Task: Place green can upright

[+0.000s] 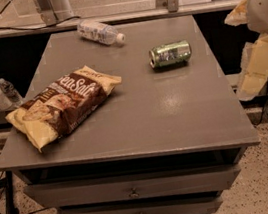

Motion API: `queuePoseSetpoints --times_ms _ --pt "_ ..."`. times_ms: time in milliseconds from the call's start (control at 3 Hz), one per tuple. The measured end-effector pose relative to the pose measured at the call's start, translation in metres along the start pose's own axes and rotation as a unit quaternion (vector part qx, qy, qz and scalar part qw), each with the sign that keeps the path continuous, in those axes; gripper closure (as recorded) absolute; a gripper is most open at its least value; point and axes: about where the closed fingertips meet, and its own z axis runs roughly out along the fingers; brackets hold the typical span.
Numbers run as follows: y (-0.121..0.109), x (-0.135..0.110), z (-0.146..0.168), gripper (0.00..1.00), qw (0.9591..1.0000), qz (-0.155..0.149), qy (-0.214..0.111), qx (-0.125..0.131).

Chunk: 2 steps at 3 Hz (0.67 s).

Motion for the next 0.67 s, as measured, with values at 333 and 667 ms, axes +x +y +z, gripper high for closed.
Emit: queuePoseSetpoints --times_ms 333,667 --pt "-0.027 -0.022 0.018 0.00 0.9993 -0.016 -0.034 0.001" --pt "-0.077 -0.064 0.055 0.00 0.9964 -0.036 -0.076 0.011"
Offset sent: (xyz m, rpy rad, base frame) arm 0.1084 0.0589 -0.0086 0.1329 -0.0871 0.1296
